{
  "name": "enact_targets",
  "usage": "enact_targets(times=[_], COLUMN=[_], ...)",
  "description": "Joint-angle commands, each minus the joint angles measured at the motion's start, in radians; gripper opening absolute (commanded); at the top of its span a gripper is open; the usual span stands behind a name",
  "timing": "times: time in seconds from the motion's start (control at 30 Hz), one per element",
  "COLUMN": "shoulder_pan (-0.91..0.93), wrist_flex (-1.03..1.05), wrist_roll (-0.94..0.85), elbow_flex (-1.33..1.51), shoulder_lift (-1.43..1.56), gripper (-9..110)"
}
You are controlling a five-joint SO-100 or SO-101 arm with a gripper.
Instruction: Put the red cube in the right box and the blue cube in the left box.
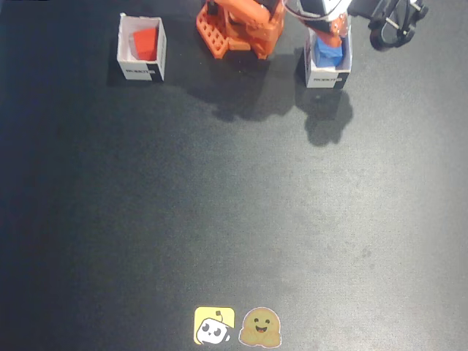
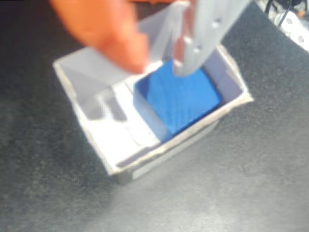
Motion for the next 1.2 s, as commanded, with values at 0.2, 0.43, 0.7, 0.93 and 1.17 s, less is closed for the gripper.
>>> enact_targets(times=[0.2,0.43,0.7,0.93,1.17], shoulder_pan=[0.129,0.334,0.712,1.026,1.135], wrist_flex=[0.037,-0.083,-0.216,-0.204,-0.153], wrist_roll=[-0.049,-0.075,-0.146,-0.247,-0.278], elbow_flex=[-0.155,-0.16,-0.081,0.012,0.209], shoulder_lift=[-0.058,-0.15,-0.146,0.029,0.396], gripper=[0,0,0,0,0])
